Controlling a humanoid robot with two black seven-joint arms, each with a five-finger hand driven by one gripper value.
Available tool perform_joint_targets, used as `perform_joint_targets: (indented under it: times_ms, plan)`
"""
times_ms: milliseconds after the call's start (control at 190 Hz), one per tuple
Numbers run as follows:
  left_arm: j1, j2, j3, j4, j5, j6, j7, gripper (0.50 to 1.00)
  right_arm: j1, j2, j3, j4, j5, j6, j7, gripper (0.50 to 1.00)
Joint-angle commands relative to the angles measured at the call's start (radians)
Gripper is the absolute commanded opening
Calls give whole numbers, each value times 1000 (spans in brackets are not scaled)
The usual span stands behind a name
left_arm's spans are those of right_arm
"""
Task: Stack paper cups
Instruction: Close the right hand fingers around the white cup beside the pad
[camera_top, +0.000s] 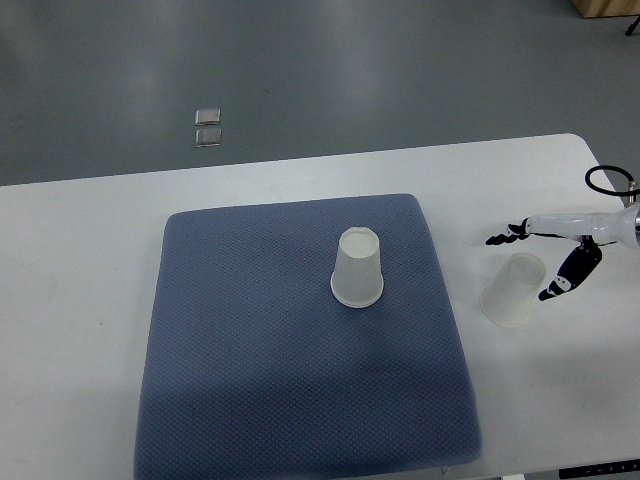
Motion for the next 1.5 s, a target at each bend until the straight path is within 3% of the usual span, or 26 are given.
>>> perform_joint_targets:
  times_ms: [0, 405, 621, 1241, 1494]
  plan:
    - [0, 0, 0, 0, 0, 0, 0, 1000, -3, 0, -21, -6, 0, -23, 0, 919]
    - [0, 0, 0, 0, 0, 0, 0, 1000, 2, 8, -39, -6, 0, -47, -16, 901]
    - [0, 0, 0, 0, 0, 0, 0, 1000, 2, 20, -39, -16, -2, -47, -35, 836]
    - [0, 0, 0, 0, 0, 0, 0, 1000, -6, 35, -39, -29, 0, -46, -35, 832]
    - [0, 0, 0, 0, 0, 0, 0, 1000, -6, 35, -39, -29, 0, -46, -34, 770]
